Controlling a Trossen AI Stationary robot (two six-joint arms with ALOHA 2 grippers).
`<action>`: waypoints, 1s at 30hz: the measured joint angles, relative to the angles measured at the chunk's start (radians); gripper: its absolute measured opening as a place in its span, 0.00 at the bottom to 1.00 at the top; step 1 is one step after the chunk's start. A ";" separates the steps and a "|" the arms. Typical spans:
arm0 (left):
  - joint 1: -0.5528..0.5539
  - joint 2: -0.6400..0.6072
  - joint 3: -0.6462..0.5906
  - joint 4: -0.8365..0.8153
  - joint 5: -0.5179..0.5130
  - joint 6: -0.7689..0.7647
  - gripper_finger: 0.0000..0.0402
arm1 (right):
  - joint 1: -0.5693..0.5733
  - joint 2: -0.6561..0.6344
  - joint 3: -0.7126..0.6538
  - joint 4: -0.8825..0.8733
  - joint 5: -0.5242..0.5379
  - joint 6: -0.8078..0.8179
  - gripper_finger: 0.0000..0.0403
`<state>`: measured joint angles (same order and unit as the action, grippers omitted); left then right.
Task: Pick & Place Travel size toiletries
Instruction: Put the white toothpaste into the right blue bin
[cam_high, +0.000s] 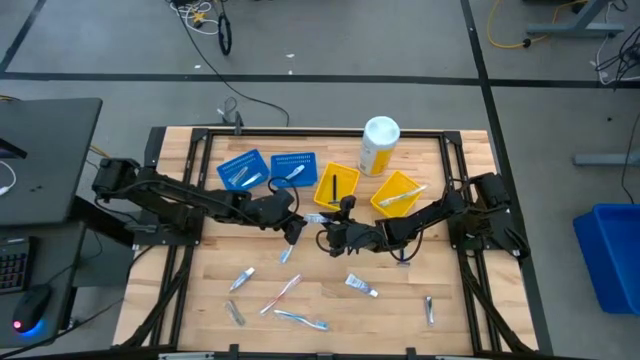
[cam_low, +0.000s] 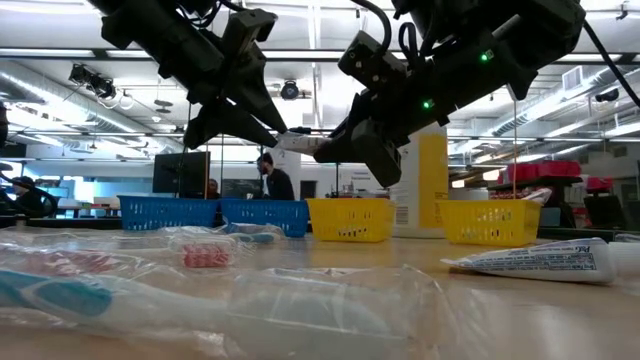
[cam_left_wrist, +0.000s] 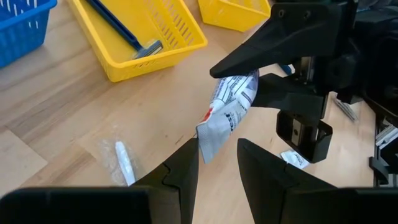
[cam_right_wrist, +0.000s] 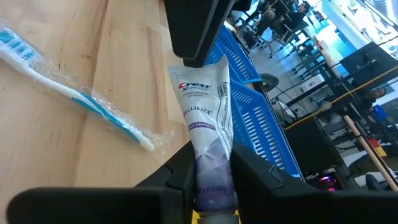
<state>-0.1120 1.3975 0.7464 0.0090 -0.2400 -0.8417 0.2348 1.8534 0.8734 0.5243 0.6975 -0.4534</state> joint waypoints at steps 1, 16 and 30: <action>0.000 0.000 0.000 0.000 -0.002 0.000 0.29 | 0.000 0.000 0.000 0.000 0.000 0.000 0.22; 0.000 0.000 0.000 -0.003 -0.007 -0.038 0.29 | 0.000 0.000 0.000 -0.009 0.025 0.000 0.21; 0.000 0.000 0.000 0.008 -0.011 0.074 0.22 | -0.001 0.000 0.000 0.026 -0.027 0.020 0.21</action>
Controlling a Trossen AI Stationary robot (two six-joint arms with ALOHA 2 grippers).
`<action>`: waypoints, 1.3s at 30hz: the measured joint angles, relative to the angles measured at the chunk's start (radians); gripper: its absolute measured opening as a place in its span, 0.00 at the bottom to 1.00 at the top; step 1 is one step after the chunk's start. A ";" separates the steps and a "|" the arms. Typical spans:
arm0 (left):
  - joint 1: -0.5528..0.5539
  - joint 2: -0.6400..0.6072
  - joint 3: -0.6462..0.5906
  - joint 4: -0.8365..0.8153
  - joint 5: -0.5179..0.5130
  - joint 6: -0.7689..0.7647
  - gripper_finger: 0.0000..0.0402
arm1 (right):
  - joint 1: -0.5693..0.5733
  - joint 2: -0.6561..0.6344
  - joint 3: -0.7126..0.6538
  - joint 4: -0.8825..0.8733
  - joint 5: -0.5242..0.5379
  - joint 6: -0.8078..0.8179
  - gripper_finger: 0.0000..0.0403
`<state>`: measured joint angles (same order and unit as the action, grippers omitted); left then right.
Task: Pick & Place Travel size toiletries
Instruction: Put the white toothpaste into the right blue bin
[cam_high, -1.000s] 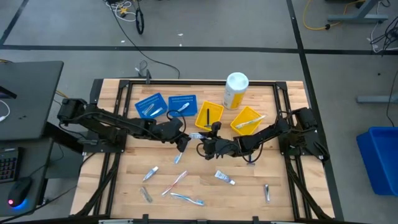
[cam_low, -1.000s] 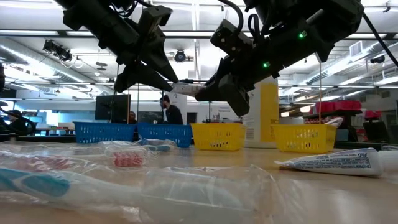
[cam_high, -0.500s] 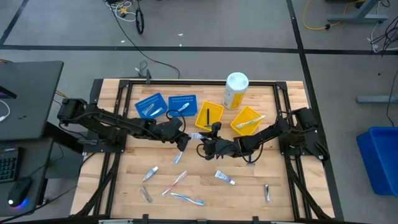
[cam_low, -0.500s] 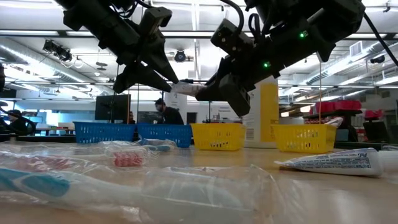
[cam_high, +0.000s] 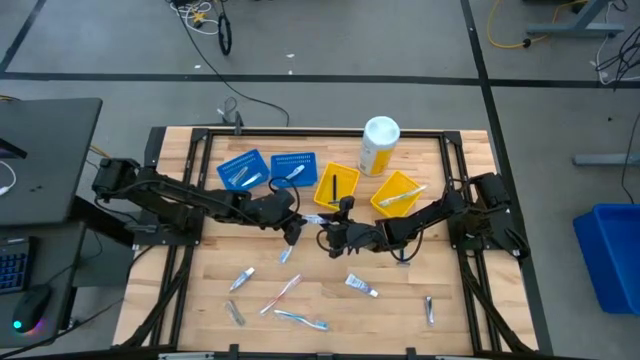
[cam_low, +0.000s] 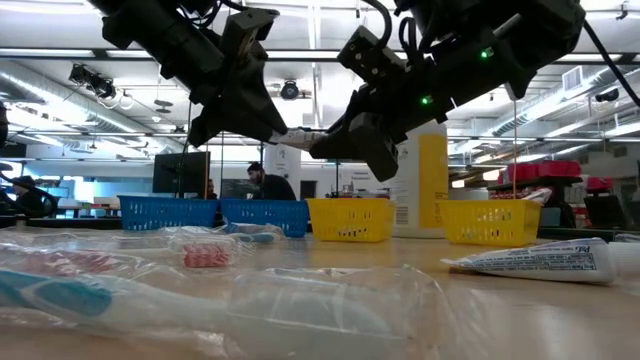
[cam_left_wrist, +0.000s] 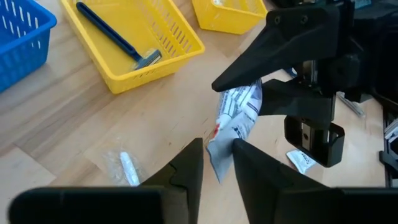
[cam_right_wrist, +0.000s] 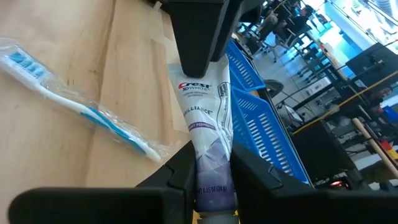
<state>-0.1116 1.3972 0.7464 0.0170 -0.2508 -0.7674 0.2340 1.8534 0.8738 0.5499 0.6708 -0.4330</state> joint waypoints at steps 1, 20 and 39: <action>0.000 0.000 0.000 0.000 0.000 0.002 0.20 | 0.000 0.000 0.000 0.000 0.000 0.002 0.21; 0.008 0.000 0.000 -0.014 -0.070 0.024 0.02 | -0.043 0.000 0.000 -0.060 -0.071 0.079 0.43; 0.272 -0.088 0.001 -0.248 -0.270 0.093 0.02 | -0.029 0.000 0.000 -0.082 0.064 0.165 0.70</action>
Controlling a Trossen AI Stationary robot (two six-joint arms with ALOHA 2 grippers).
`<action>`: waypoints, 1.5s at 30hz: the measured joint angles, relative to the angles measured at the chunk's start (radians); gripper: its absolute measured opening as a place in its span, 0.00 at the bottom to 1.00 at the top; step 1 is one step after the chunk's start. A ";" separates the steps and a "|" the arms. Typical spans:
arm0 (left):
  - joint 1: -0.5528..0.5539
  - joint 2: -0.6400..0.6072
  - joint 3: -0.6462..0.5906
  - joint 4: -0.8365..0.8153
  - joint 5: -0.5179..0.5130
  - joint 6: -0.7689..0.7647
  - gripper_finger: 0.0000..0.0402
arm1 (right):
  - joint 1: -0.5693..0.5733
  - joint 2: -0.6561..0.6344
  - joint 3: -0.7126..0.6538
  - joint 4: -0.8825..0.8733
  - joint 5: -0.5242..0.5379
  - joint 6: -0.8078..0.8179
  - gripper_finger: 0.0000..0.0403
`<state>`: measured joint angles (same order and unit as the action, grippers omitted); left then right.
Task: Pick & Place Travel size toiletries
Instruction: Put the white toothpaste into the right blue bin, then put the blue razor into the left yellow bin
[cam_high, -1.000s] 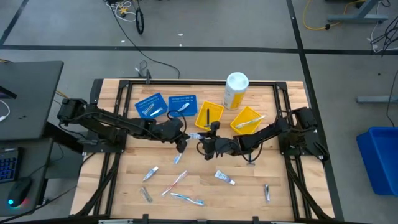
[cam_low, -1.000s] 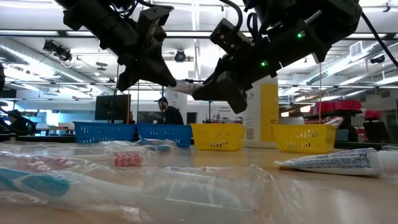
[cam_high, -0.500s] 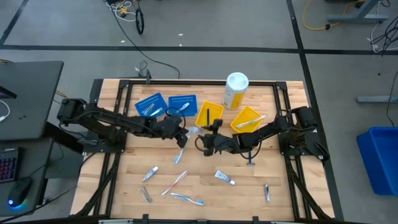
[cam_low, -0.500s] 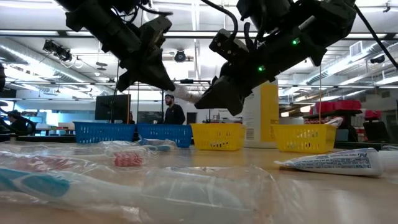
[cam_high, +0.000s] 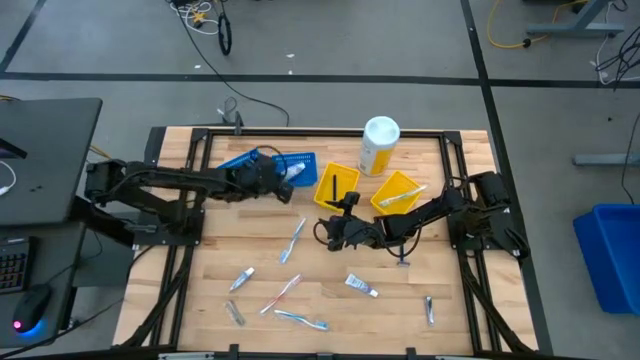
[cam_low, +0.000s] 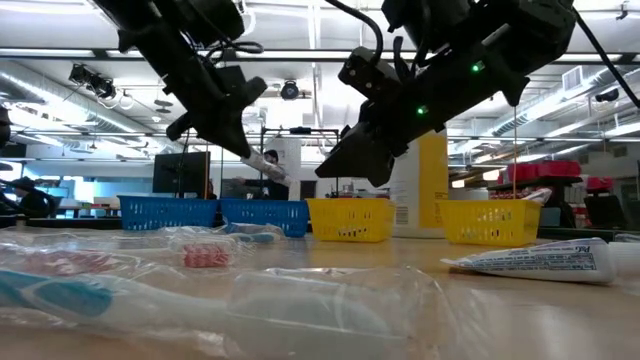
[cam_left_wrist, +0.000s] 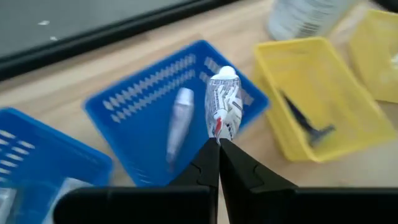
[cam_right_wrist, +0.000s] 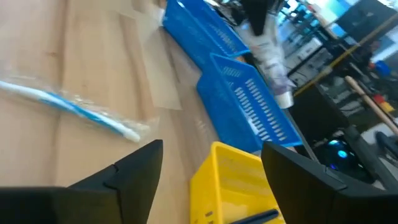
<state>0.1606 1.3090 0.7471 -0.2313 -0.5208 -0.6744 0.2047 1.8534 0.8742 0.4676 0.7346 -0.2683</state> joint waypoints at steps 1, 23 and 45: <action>0.022 0.000 0.000 0.001 0.002 0.006 0.02 | 0.000 0.000 0.000 0.001 -0.013 0.000 0.70; 0.184 0.260 0.000 0.110 0.145 0.210 0.09 | 0.091 -0.280 0.000 -0.600 -0.205 0.382 0.67; 0.167 0.130 0.031 0.079 0.144 0.293 0.34 | 0.190 -0.414 0.000 -1.162 -0.610 1.194 0.59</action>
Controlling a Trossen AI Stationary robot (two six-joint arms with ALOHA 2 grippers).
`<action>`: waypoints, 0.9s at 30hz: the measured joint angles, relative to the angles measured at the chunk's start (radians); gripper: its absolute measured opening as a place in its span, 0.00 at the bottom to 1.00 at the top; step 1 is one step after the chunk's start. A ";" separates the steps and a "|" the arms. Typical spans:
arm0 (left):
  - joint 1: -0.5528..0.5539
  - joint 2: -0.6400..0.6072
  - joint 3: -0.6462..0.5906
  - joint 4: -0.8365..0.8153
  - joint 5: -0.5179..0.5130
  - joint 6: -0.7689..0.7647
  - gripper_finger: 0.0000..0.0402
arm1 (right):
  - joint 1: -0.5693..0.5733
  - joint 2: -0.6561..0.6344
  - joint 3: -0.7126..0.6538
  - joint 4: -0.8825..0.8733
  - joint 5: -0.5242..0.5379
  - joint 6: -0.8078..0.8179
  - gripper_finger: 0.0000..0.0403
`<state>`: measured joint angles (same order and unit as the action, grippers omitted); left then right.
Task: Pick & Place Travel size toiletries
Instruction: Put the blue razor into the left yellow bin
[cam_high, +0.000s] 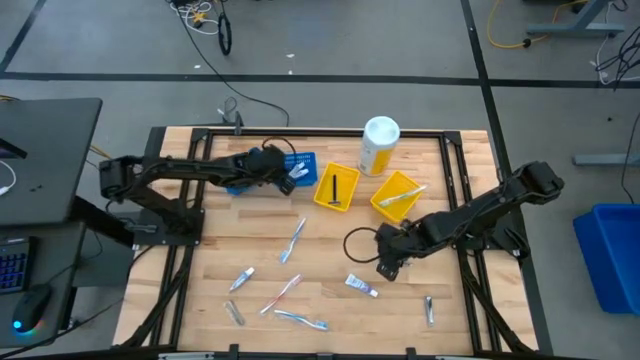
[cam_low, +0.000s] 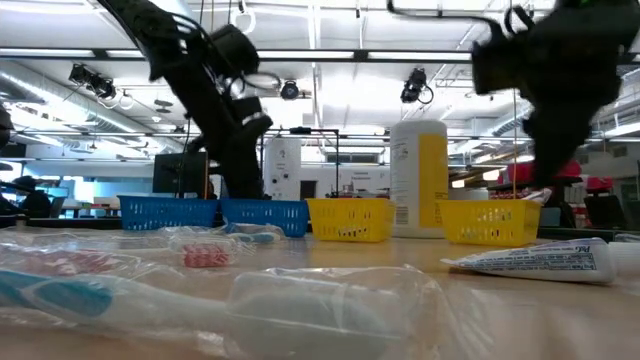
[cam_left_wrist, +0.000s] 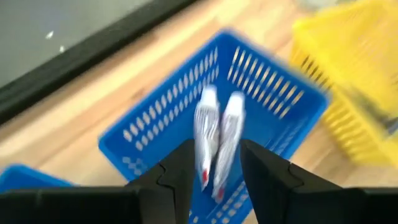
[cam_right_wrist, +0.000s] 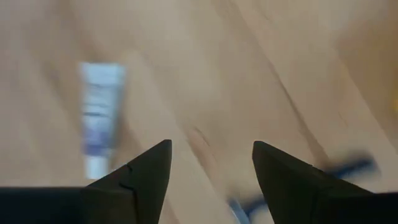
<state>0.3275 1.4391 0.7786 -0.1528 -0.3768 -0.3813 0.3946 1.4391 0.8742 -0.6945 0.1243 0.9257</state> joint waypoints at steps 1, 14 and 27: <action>-0.002 -0.019 0.003 0.003 0.000 0.000 0.33 | 0.000 0.000 0.000 -0.041 -0.002 0.055 0.59; -0.113 -0.193 0.005 0.035 0.000 0.029 0.29 | 0.000 0.000 -0.121 -0.137 0.029 0.586 0.61; -0.158 -0.196 0.005 0.115 0.000 0.086 0.29 | -0.003 -0.003 -0.261 0.010 0.038 0.664 0.42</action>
<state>0.1692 1.2427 0.7837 -0.0373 -0.3771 -0.2949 0.3920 1.4360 0.6128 -0.6849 0.1628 1.5894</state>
